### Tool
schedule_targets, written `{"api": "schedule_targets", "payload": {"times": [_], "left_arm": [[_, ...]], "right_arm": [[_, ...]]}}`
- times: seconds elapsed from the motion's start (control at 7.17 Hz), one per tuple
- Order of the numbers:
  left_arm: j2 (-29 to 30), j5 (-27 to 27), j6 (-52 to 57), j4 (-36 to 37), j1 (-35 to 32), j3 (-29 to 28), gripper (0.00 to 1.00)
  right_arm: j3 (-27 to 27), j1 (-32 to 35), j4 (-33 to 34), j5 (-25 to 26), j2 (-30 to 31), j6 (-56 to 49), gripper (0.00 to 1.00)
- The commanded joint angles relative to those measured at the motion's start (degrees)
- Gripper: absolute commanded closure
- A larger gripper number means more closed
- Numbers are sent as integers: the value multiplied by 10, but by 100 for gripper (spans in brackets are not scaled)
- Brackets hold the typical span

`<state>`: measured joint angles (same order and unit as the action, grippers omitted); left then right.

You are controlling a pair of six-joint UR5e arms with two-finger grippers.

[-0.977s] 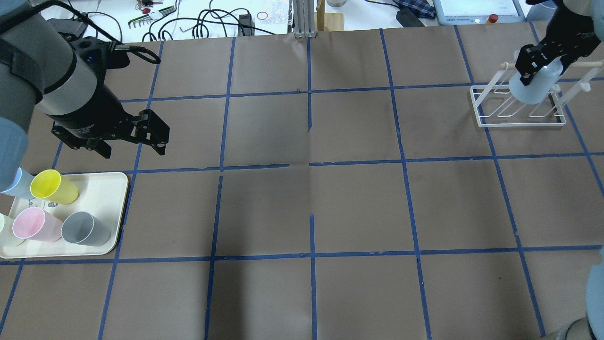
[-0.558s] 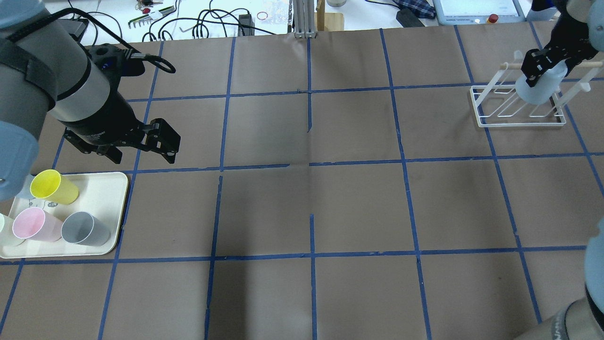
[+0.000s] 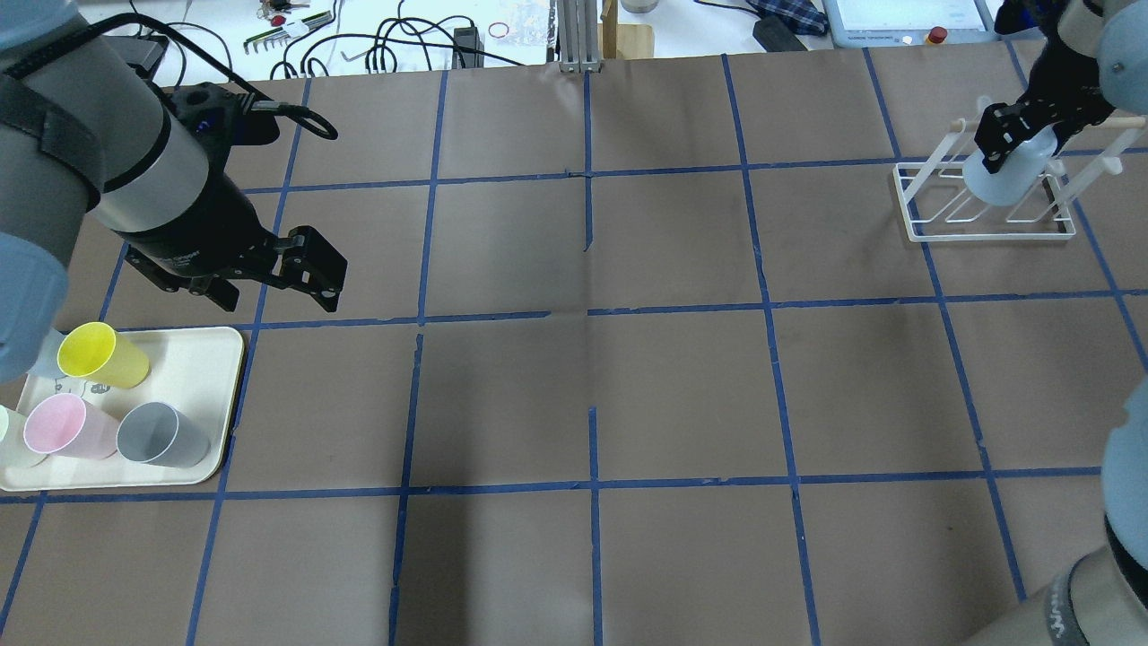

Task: Transfer IKEA cup to right arm and place on rack

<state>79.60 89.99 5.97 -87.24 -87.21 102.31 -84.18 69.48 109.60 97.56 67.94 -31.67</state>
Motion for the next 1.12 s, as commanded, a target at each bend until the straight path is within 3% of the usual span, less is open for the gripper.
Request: {"api": "schedule_targets", "payload": {"times": [0.0, 0.14, 0.28, 0.56, 0.7, 0.98], "left_arm": [[-1, 0, 2, -6, 1, 0, 0], [-2, 0, 2, -13, 3, 0, 0], [-2, -1, 2, -12, 2, 0, 0], [-2, 0, 2, -13, 3, 0, 0], [-3, 0, 2, -13, 3, 0, 0], [-6, 0, 2, -13, 5, 0, 0]], "right_arm": [[0, 0, 17, -3, -18, 1, 33], [0, 0, 20, -4, -19, 2, 6], [6, 0, 19, -16, -19, 5, 0], [8, 4, 2, -26, 14, 5, 0], [8, 19, -44, -49, 51, 20, 0], [8, 79, -126, -52, 110, 147, 0]]}}
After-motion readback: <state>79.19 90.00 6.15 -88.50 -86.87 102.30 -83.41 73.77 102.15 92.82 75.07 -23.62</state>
